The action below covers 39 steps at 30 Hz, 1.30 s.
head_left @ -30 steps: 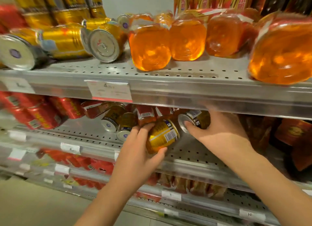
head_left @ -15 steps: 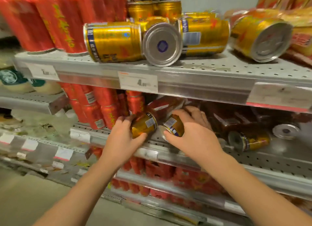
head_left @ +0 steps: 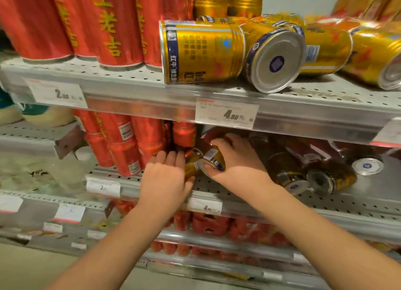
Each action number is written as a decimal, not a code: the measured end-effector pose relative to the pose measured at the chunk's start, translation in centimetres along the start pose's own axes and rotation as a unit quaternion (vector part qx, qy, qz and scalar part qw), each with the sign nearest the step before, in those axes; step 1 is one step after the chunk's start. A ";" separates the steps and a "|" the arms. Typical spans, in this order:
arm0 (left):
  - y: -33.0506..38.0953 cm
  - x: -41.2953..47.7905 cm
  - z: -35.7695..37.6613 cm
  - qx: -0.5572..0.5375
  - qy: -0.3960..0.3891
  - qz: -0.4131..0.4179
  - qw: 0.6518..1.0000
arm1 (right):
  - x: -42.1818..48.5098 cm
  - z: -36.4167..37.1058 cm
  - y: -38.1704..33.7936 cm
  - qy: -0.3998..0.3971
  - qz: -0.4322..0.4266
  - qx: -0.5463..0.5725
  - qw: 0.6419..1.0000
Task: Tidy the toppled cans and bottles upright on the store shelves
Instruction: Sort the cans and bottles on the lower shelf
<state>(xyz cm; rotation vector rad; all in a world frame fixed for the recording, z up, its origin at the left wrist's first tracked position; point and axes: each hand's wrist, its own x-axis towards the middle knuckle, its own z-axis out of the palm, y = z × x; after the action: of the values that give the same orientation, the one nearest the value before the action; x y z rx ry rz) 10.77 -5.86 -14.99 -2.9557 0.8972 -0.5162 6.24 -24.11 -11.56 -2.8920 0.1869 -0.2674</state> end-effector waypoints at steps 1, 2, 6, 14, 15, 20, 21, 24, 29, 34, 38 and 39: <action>0.0 0.0 -0.1 0.014 -0.006 0.003 1.000 | -0.1 0.1 0.2 -0.011 -0.009 -0.009 1.000; 0.1 0.0 -0.1 0.024 -0.012 0.003 1.000 | -0.1 0.3 0.6 -0.033 -0.020 -0.014 0.999; 0.4 0.0 -0.4 0.026 -0.036 -0.004 0.999 | -0.2 0.6 1.9 -0.120 -0.024 0.001 0.992; 1.8 -0.2 -1.3 -0.040 0.028 0.021 0.999 | -2.4 0.2 1.9 -0.048 -0.069 -0.009 0.996; 2.4 -0.2 -1.4 -0.055 0.058 0.040 0.996 | -3.4 -0.2 2.4 -0.034 -0.069 -0.002 0.997; 8.4 0.3 -2.3 -0.176 0.135 0.122 0.968 | -9.0 -4.1 8.4 0.030 0.017 0.047 0.998; 10.0 0.5 -2.7 -0.198 0.131 0.135 0.962 | -10.0 -4.9 10.3 0.040 0.041 0.042 0.997; 14.7 1.3 -3.5 -0.239 0.100 0.166 0.951 | -12.8 -7.1 16.2 0.058 0.113 0.003 0.992; 24.2 3.2 -4.3 -0.263 0.030 0.179 0.947 | -17.0 -10.0 25.9 0.085 0.235 -0.079 0.965; 34.7 7.8 -3.7 -0.241 0.032 0.231 0.942 | -20.8 -11.6 34.1 0.119 0.272 -0.151 0.943; 42.0 12.6 -2.5 -0.158 0.041 0.212 0.964 | -24.3 -11.5 39.4 0.114 0.266 -0.121 0.950; 43.4 13.5 -2.0 -0.124 0.037 0.203 0.971 | -24.6 -11.4 40.3 0.101 0.277 -0.094 0.951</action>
<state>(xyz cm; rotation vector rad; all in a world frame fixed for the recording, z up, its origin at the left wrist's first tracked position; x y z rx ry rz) -2.67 -49.28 -13.42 -2.8431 1.6339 -0.5288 -24.21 -61.91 -14.34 -2.8334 1.0888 -0.4548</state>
